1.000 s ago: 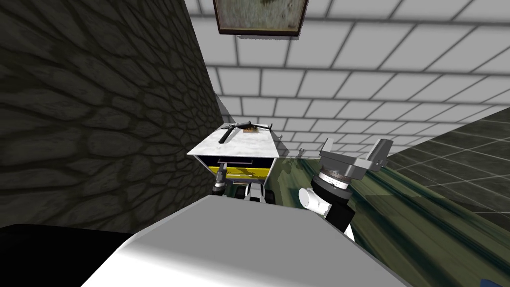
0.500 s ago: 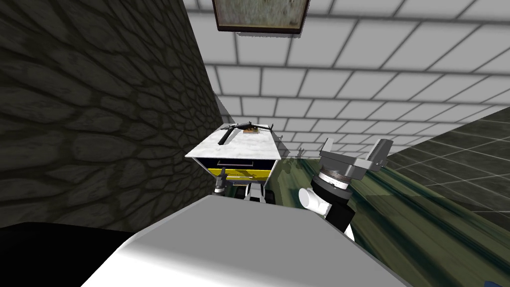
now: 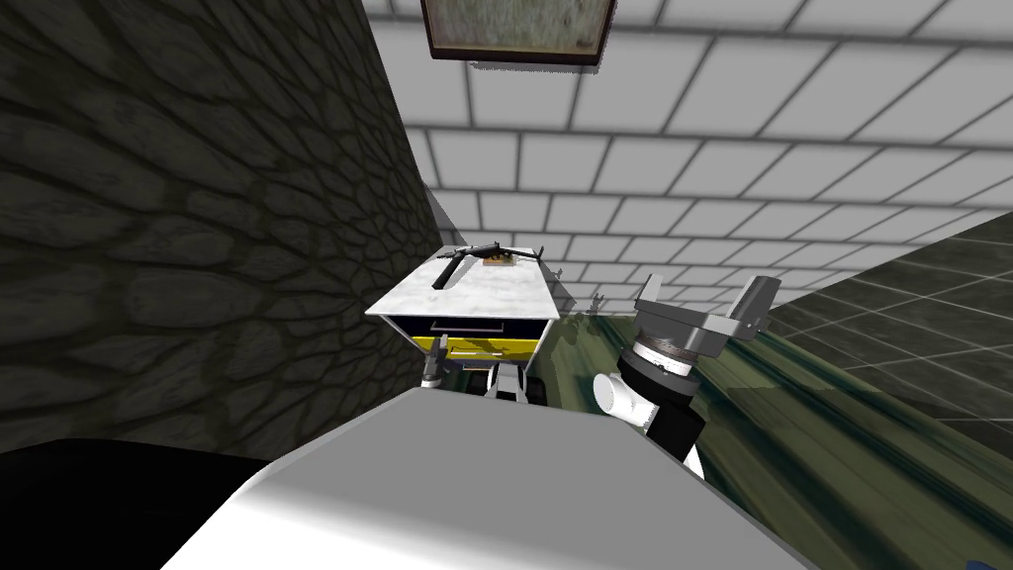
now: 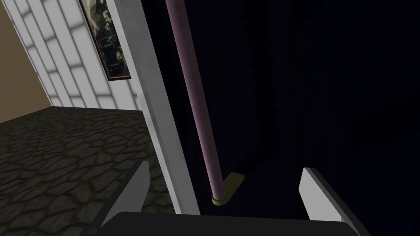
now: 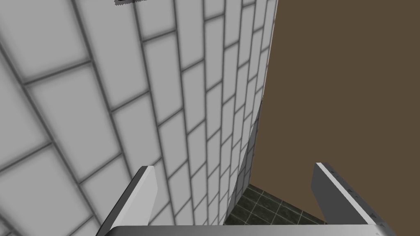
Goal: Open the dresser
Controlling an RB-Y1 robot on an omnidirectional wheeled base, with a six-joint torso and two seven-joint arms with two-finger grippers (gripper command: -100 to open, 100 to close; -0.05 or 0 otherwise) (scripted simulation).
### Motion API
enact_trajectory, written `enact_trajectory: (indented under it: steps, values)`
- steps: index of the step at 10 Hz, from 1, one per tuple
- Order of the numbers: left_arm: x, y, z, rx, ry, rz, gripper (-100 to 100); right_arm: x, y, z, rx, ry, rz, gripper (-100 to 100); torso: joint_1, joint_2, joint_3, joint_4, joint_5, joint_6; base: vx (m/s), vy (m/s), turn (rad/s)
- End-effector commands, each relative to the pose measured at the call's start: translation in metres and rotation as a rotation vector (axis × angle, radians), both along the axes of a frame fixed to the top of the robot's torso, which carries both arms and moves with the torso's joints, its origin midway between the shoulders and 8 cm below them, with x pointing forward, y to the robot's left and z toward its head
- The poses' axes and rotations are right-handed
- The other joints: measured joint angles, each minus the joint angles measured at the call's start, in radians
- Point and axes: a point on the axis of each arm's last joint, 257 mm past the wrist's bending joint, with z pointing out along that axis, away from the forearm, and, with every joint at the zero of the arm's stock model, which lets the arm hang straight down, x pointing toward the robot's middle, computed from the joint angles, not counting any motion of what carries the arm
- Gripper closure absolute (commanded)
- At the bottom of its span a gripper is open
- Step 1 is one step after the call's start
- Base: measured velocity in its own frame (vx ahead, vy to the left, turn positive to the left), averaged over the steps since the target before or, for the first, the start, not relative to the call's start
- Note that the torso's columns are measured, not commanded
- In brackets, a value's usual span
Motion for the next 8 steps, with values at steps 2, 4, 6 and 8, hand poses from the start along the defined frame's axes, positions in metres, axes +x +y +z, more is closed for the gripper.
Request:
enact_trajectory:
  steps: [2,4,6,8]
  values:
    - [0.002,0.020,0.004,0.068,0.011,-0.020,-100,0.000,0.000,0.000,0.000,0.000,0.000,0,0.000,-0.001,-0.001,0.000,0.000,0.000,-0.009,-0.018,0.001]
    - [0.013,0.026,0.010,0.087,0.013,-0.027,-100,0.000,0.000,0.000,0.000,0.000,0.000,0,0.000,-0.001,-0.001,0.000,0.000,0.000,-0.027,-0.057,0.005]
    - [0.021,0.024,0.013,0.075,0.010,-0.025,-100,0.000,0.000,0.000,0.000,0.000,0.000,0,-0.003,0.000,0.000,0.000,-0.001,0.000,-0.031,-0.105,0.007]
    - [0.030,0.029,0.019,0.092,0.011,-0.031,-100,0.000,0.000,0.000,0.000,0.000,0.000,0,0.001,-0.001,-0.001,0.000,0.000,0.000,-0.030,-0.098,0.006]
